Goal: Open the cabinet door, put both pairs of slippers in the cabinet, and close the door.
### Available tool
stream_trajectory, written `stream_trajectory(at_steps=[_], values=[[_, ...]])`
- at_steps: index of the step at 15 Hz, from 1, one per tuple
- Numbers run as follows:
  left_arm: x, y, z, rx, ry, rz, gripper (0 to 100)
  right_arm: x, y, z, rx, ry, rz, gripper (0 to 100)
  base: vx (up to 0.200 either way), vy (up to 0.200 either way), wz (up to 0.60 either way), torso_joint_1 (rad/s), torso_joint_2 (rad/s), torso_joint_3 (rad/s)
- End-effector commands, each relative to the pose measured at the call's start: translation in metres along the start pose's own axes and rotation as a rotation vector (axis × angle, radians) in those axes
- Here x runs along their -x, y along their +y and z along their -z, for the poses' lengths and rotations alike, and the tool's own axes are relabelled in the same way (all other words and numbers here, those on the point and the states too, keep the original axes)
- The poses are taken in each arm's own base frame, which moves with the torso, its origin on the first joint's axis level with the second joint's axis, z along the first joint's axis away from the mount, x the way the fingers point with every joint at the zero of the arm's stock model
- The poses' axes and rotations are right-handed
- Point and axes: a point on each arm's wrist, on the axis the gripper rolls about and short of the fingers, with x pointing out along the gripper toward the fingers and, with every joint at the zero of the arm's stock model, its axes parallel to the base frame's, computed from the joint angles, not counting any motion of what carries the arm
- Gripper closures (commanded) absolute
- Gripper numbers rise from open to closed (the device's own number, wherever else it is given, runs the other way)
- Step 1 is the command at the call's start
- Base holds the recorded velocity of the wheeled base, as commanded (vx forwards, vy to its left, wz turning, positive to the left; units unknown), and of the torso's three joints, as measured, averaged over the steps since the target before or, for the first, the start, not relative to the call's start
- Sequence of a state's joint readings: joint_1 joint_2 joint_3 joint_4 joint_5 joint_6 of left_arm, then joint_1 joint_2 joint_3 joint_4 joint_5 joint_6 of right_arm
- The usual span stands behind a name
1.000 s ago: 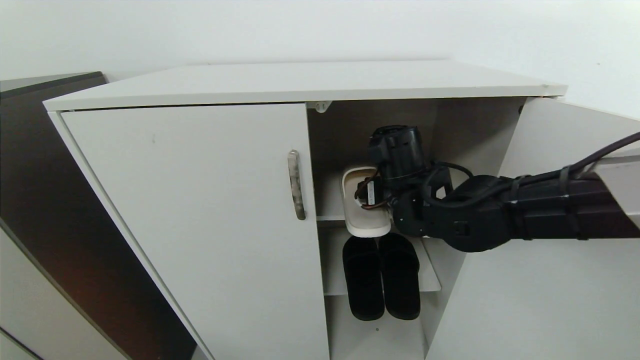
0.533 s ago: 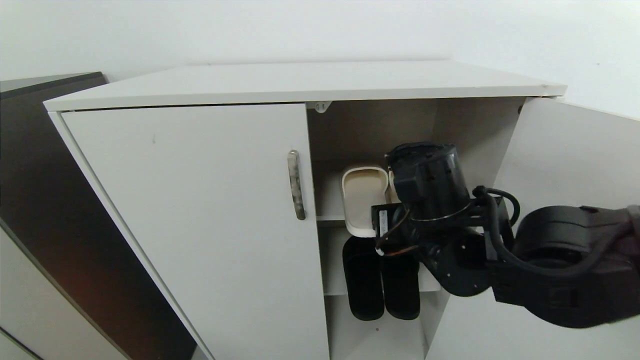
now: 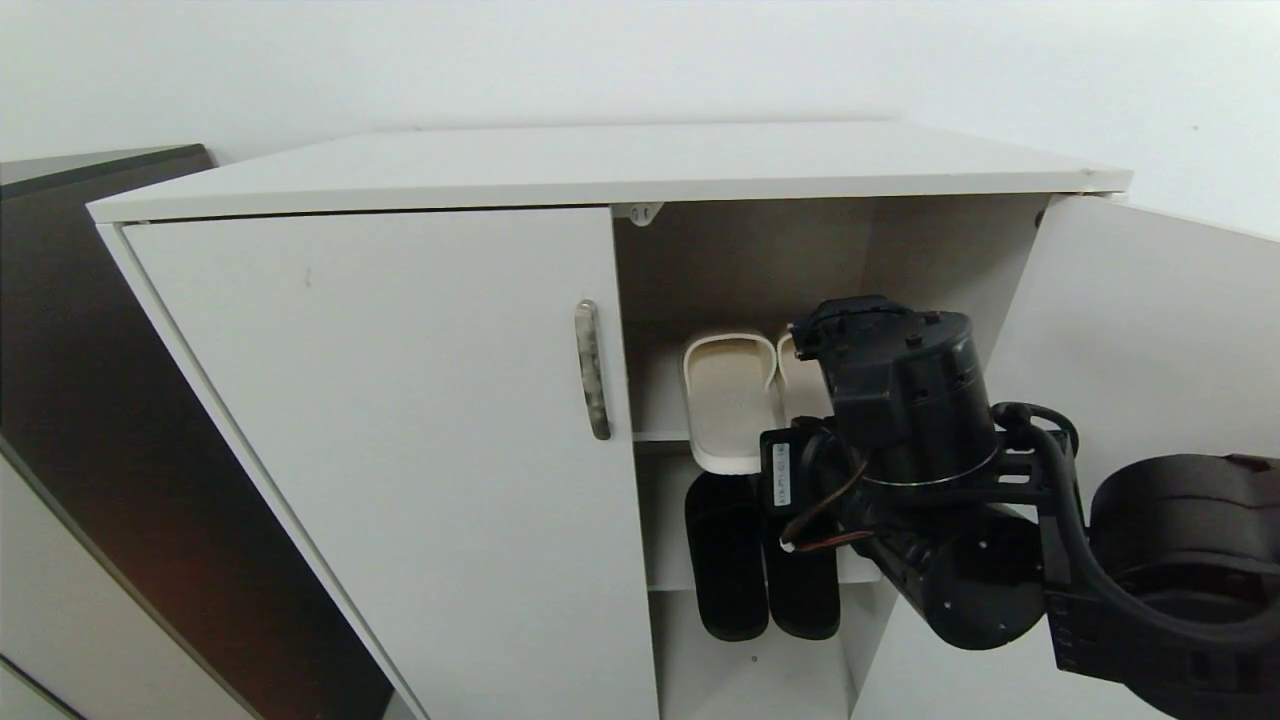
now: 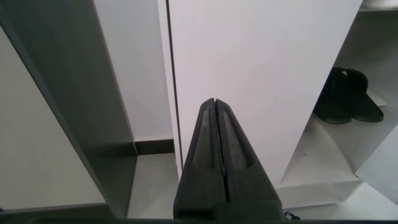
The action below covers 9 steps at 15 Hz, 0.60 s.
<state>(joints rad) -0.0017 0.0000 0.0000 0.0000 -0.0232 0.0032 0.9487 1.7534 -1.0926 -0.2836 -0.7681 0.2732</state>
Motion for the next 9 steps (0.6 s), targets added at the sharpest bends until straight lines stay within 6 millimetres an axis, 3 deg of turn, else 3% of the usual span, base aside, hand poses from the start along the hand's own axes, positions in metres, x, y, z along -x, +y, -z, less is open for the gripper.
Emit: stream_trajectory(at_steps=[1,4,9], values=[[0.0000,0.0000,0.0000,0.000,0.000,0.000,100,-0.0006,0.0011,0.0019,0.007,0.004,-0.001,100,0.000,0.000,0.00,0.000,0.00,0.000],[0.0000,0.0000,0.0000,0.000,0.000,0.001,100,-0.0023,0.0026,0.0031,0.006,0.002,-0.001,100,0.000,0.000,0.00,0.000,0.00,0.000],[0.0000,0.0000,0.0000,0.000,0.000,0.001,100,-0.0029,0.0020,0.0072,0.013,0.007,0.000,100,-0.200,0.000,0.00,0.003,0.00,0.001]])
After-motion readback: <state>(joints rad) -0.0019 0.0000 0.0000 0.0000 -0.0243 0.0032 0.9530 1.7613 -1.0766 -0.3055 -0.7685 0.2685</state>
